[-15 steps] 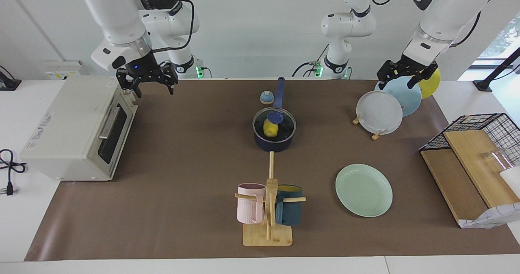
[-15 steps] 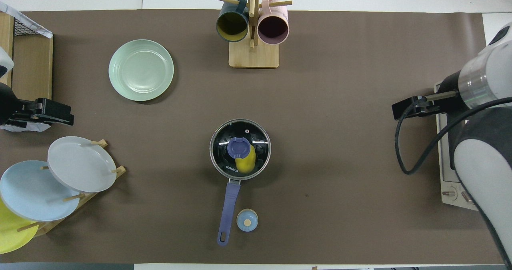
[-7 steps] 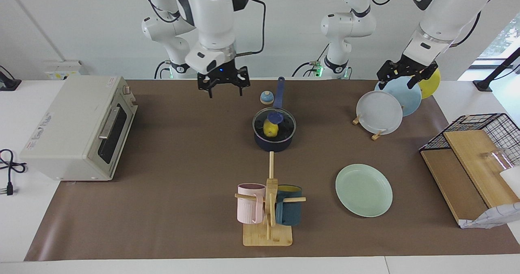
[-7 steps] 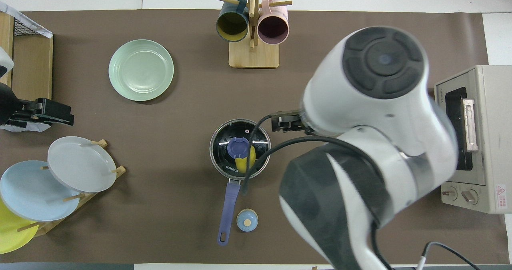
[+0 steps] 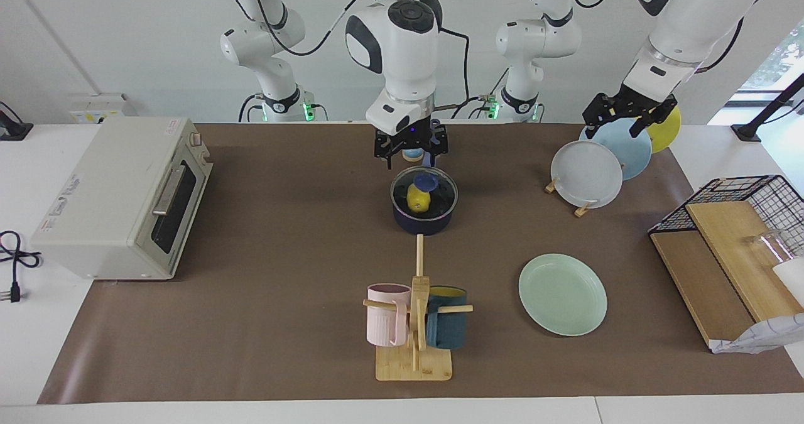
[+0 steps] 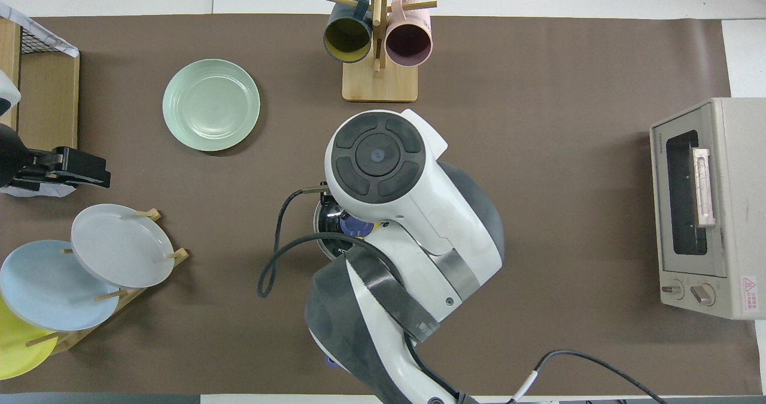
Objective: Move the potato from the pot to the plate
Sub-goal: 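Grasp the glass lid knob with the right gripper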
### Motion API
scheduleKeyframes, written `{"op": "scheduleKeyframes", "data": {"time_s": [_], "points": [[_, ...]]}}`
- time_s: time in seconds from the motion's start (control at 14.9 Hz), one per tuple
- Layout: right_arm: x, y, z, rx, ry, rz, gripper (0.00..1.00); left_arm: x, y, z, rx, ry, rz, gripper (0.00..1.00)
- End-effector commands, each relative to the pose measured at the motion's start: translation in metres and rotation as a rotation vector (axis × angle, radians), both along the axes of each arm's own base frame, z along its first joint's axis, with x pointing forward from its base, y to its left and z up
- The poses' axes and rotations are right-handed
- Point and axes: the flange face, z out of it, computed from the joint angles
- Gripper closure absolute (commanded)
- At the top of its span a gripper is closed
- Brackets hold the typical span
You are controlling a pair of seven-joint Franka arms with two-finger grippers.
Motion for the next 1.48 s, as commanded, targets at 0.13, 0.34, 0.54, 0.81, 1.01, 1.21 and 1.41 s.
{"op": "scheduleKeyframes", "data": {"time_s": [0.13, 0.34, 0.54, 0.81, 1.01, 1.21, 1.41], "points": [[-0.012, 0.031, -0.044, -0.026, 0.003, -0.006, 0.00, -0.004, 0.004, 0.002, 0.011, 0.003, 0.011, 0.00], [-0.018, 0.025, -0.059, -0.027, 0.005, -0.004, 0.00, -0.004, 0.004, 0.002, 0.010, 0.002, 0.011, 0.00], [-0.024, 0.021, -0.065, -0.041, 0.016, 0.031, 0.00, -0.004, 0.004, 0.002, 0.011, 0.003, 0.011, 0.00], [-0.032, 0.016, -0.077, -0.032, -0.002, 0.039, 0.00, -0.004, 0.004, 0.002, 0.009, 0.002, 0.011, 0.00], [-0.033, 0.015, -0.081, -0.031, -0.003, 0.040, 0.00, -0.004, 0.004, 0.002, 0.009, 0.003, 0.011, 0.00], [-0.032, 0.015, -0.082, -0.019, -0.015, 0.042, 0.00, -0.004, 0.004, 0.002, 0.009, 0.002, 0.011, 0.00], [-0.033, 0.015, -0.089, -0.012, -0.024, 0.043, 0.00, -0.004, 0.004, 0.002, 0.010, 0.002, 0.011, 0.00]]}}
